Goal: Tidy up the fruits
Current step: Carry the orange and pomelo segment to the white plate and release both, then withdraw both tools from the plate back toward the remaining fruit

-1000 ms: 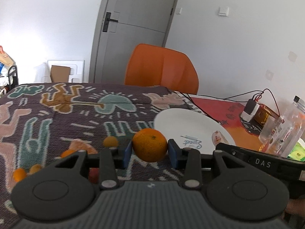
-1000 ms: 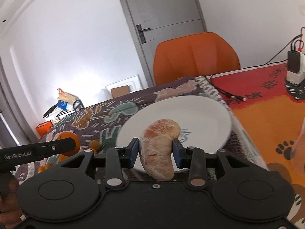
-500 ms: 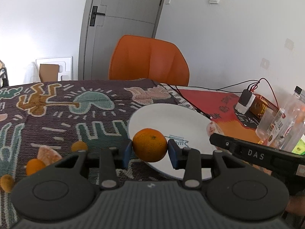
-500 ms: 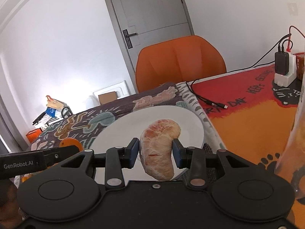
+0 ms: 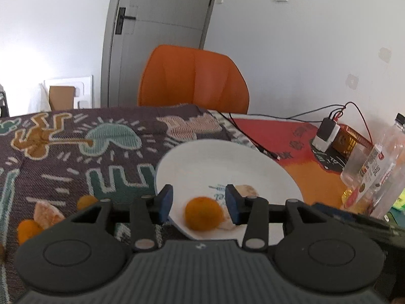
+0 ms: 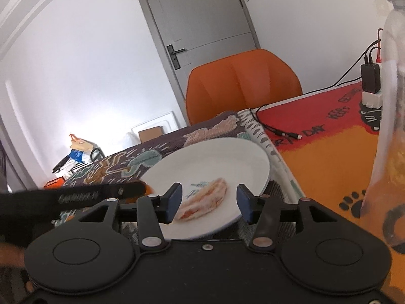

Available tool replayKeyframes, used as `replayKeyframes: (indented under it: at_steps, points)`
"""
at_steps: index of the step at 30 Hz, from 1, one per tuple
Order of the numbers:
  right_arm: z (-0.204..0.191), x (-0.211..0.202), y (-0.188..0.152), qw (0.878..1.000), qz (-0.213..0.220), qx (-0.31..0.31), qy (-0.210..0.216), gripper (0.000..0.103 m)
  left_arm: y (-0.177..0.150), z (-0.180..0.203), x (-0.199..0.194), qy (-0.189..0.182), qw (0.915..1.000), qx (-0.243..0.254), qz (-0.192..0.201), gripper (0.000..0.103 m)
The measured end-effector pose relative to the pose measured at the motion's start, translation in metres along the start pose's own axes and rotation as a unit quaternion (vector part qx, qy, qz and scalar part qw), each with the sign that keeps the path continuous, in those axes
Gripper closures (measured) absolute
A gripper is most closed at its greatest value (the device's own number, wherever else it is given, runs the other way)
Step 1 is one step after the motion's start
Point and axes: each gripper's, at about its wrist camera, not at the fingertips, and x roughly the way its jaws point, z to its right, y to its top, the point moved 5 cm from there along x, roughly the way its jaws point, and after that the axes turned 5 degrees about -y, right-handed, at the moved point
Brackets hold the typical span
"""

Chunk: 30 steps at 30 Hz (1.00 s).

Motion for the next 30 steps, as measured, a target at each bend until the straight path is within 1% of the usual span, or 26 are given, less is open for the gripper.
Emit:
replayKeyframes:
  at_steps: [5, 7, 8, 11, 13, 15, 16, 18, 19, 21, 24, 30]
  points:
    - [-0.007, -0.004, -0.004, 1.000, -0.001, -0.002, 0.007, 0.046, 0.001, -0.007, -0.012, 0.006, 0.9999, -0.008, 0.003, 0.054]
    - [-0.010, -0.004, -0.006, 1.000, -0.003, -0.001, 0.009, 0.041, -0.001, -0.012, -0.020, 0.010, 0.9999, -0.012, 0.006, 0.047]
    - [-0.011, -0.005, -0.007, 1.000, -0.003, -0.001, 0.010, 0.039, -0.001, -0.015, -0.024, 0.013, 0.9998, -0.015, 0.007, 0.046]
    - [-0.017, -0.006, -0.009, 1.000, -0.004, -0.003, 0.012, 0.037, -0.004, -0.022, -0.038, 0.021, 0.9995, -0.015, 0.017, 0.040]
    - [-0.020, -0.006, -0.011, 1.000, -0.006, -0.005, 0.015, 0.034, -0.005, -0.027, -0.048, 0.030, 0.9993, -0.010, 0.022, 0.028]
    - [-0.023, -0.007, -0.012, 1.000, -0.005, -0.005, 0.016, 0.028, -0.007, -0.033, -0.061, 0.042, 0.9985, -0.009, 0.033, 0.022]
    - [-0.024, -0.007, -0.012, 1.000, -0.005, -0.004, 0.016, 0.027, -0.007, -0.036, -0.065, 0.047, 0.9982, -0.009, 0.035, 0.018]
    - [-0.028, -0.008, -0.013, 1.000, -0.007, -0.006, 0.018, 0.022, -0.008, -0.042, -0.073, 0.054, 0.9979, -0.012, 0.034, 0.015]
    - [-0.030, -0.008, -0.013, 1.000, -0.008, -0.007, 0.019, 0.020, -0.009, -0.045, -0.077, 0.057, 0.9977, -0.013, 0.034, 0.014]
    - [-0.035, -0.010, -0.015, 1.000, -0.007, -0.011, 0.023, 0.011, -0.011, -0.050, -0.086, 0.064, 0.9971, -0.013, 0.039, 0.012]
    - [-0.045, -0.015, -0.016, 0.999, 0.002, -0.017, 0.031, 0.000, -0.013, -0.058, -0.098, 0.072, 0.9960, -0.018, 0.048, 0.010]
    - [-0.061, -0.019, -0.019, 0.999, -0.003, -0.023, 0.048, 0.000, -0.021, -0.077, -0.119, 0.084, 0.9938, -0.047, 0.057, 0.010]
